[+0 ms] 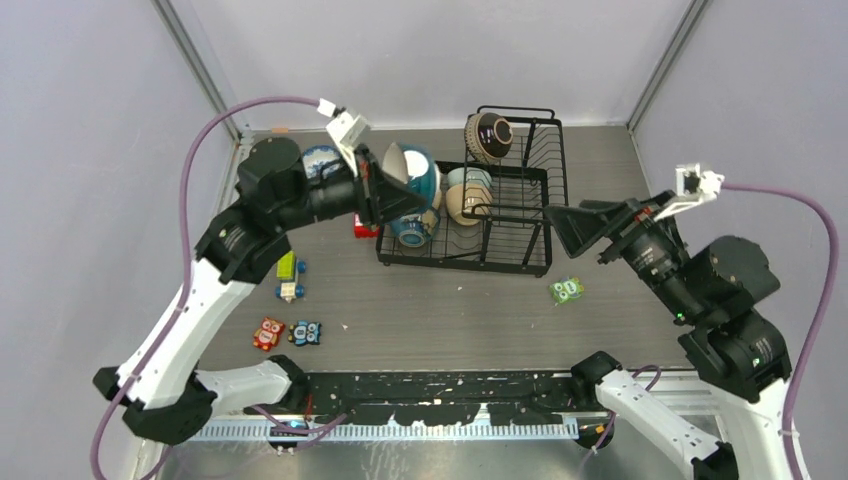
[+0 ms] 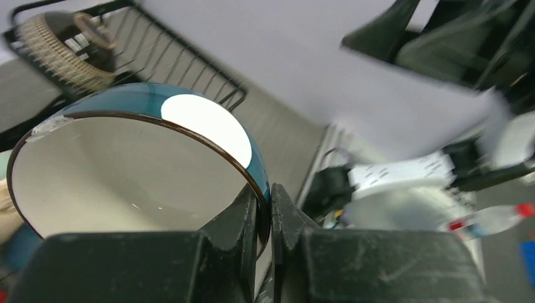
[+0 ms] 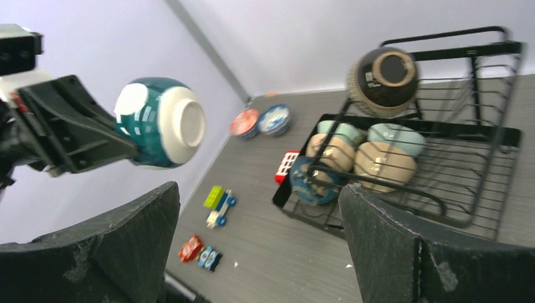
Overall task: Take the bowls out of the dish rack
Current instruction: Place the bowl at the center of the board.
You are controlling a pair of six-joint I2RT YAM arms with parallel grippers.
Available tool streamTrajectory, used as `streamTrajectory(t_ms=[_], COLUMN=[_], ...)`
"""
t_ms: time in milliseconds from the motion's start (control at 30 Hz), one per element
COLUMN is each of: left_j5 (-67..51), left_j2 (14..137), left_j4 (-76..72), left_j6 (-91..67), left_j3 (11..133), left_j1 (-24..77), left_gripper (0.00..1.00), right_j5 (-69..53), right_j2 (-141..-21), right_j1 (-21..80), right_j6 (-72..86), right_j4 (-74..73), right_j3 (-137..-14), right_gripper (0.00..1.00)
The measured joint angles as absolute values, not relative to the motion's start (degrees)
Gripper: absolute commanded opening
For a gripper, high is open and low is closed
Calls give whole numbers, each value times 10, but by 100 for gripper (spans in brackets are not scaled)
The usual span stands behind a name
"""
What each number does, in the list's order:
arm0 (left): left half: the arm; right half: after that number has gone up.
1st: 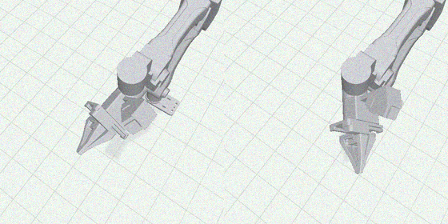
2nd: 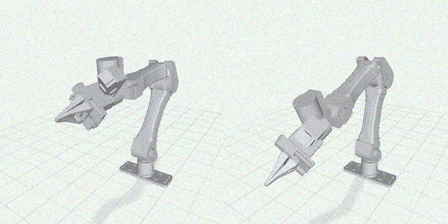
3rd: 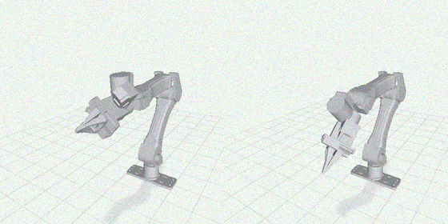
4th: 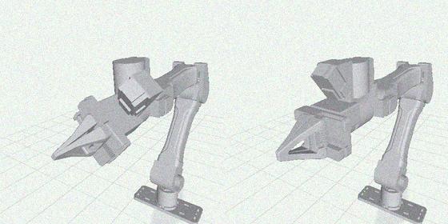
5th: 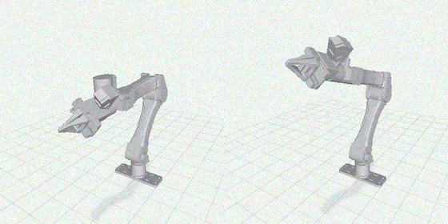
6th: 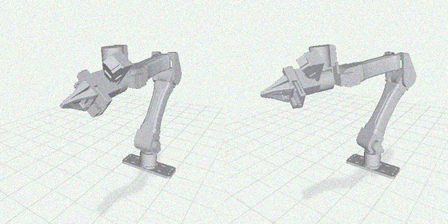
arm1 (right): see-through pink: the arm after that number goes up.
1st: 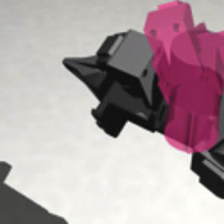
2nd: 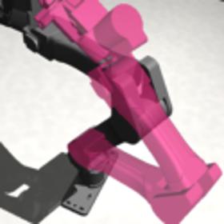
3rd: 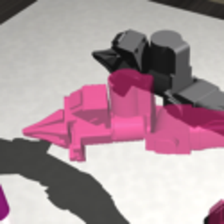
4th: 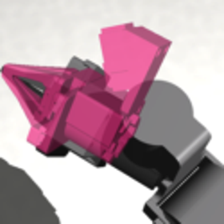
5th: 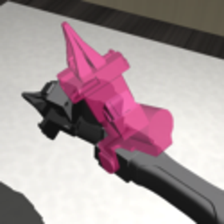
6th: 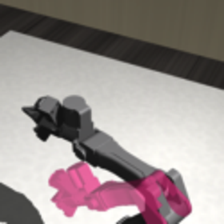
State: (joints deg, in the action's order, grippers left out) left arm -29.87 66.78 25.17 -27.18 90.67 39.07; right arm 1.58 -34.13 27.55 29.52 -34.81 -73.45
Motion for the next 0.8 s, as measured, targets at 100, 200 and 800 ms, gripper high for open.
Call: streamTrajectory(t_ms=[100,200,800], left_j5=[-270,-251,115], left_j2=[618,571,565], left_j4=[326,387,580], left_j6=[-173,-94,202], left_j3=[872,831,699], left_j1=[393,399,818], left_gripper=[0,0,0], right_j5=[-44,-100,-16], right_j2=[-390,-434,-753], right_j1=[286,292,494], right_j6=[283,281,211], right_j4=[-366,-385,-622], right_j3=[-776,-795,-1049], right_gripper=[100,97,91])
